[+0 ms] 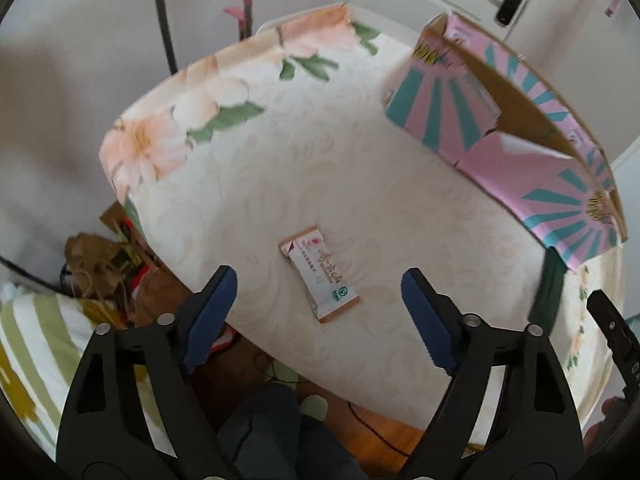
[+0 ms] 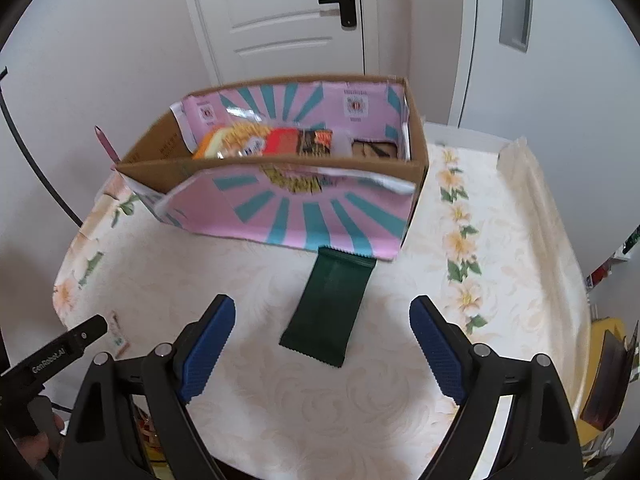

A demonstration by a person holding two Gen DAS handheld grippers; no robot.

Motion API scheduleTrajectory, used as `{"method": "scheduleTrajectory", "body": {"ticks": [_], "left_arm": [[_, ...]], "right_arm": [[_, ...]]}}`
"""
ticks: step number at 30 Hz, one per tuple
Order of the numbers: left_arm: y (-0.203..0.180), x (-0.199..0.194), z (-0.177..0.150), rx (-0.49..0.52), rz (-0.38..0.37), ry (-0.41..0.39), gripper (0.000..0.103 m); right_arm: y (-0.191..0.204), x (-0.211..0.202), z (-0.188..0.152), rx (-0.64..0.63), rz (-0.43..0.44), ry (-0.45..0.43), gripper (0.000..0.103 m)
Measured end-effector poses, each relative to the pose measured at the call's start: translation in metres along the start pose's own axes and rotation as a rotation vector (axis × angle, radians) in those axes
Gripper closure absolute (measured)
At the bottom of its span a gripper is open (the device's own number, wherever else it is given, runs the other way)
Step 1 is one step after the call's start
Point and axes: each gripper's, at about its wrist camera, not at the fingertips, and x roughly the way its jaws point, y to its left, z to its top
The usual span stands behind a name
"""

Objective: Organize snacks
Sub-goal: 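Grasp the white-and-red packet with the left tool while the right tool grasps the second dark green packet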

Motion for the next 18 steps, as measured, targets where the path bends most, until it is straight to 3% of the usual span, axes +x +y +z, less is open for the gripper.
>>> {"method": "scheduleTrajectory", "body": {"ticks": [8, 13, 18], "left_arm": [[-0.009, 0.016, -0.002, 0.037, 0.080, -0.031, 0.047], [-0.008, 0.017, 0.002, 0.069, 0.106, -0.042, 0.076], [-0.007, 0.018, 0.006, 0.078, 0.091, -0.033, 0.080]], "right_arm": [[-0.003, 0.031, -0.015, -0.009, 0.004, 0.037, 0.016], [-0.004, 0.039, -0.014, -0.007, 0.008, 0.038, 0.016], [-0.007, 0.046, -0.011, 0.004, 0.011, 0.041, 0.016]]}}
